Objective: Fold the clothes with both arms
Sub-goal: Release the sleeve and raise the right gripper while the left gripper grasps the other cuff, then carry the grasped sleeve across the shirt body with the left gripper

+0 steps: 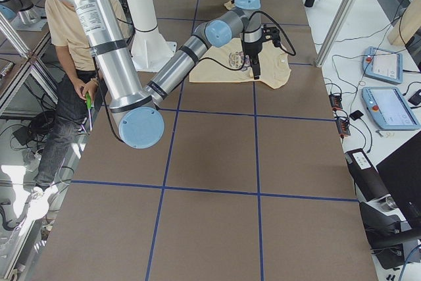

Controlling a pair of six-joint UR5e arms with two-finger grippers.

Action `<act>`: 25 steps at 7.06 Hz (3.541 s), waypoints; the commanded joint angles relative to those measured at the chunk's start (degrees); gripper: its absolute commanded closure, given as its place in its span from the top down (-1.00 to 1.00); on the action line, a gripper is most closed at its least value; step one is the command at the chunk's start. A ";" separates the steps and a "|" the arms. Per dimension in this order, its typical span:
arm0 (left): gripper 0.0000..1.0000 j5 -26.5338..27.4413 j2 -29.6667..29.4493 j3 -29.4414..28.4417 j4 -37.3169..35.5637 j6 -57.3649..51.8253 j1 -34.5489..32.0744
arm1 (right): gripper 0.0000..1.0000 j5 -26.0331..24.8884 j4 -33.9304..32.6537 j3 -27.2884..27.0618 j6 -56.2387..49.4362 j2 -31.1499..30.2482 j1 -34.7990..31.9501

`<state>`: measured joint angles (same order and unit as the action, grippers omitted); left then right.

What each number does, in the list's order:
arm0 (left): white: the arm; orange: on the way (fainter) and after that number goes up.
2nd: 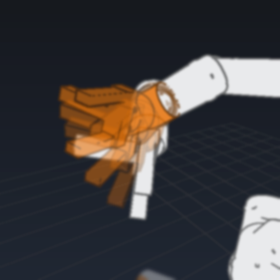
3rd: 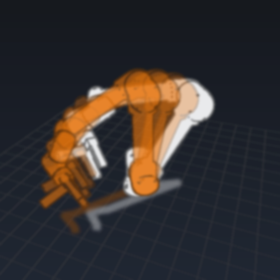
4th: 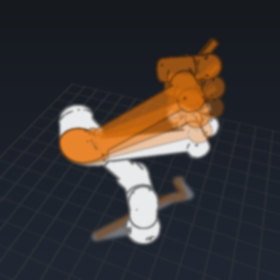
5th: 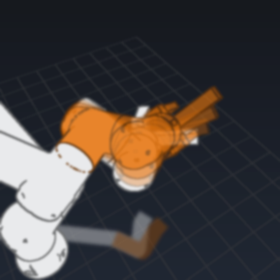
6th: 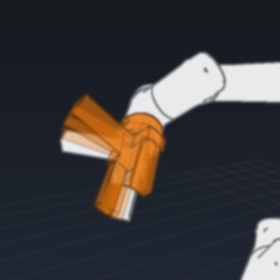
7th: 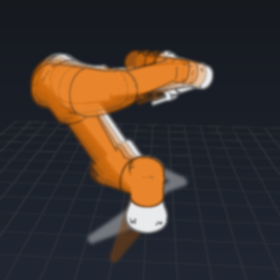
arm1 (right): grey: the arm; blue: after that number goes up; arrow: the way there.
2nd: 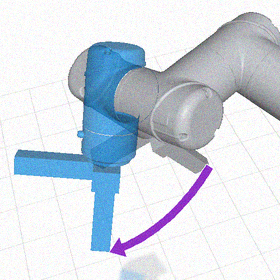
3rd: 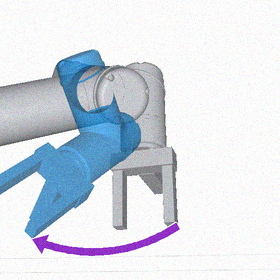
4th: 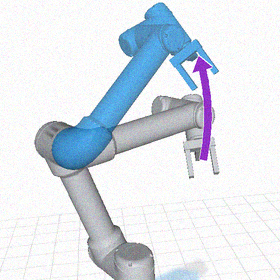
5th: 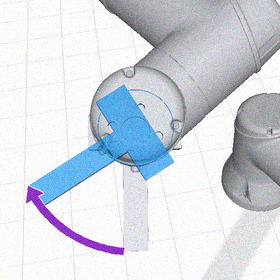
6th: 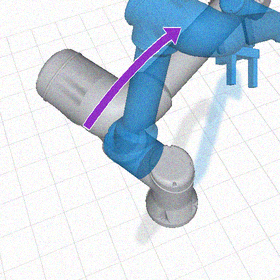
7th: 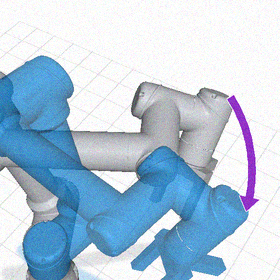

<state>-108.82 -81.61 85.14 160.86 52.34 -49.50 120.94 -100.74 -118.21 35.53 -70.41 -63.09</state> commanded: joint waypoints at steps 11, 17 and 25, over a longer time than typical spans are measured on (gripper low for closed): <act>-1.00 -6.76 -61.40 1.85 -65.24 15.83 0.63 | 1.00 1.57 -0.16 0.53 -1.33 -0.16 -0.79; -1.00 3.66 -81.74 -31.47 -47.17 35.86 12.92 | 1.00 9.84 -0.16 1.49 -20.67 -9.83 -12.93; 0.98 6.03 -80.65 -33.06 -40.79 34.19 14.26 | 1.00 10.63 0.01 1.06 -17.36 -9.22 -13.19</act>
<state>-99.32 -163.83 48.64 121.57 90.94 -35.10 131.60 -100.79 -116.89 16.03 -79.86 -76.29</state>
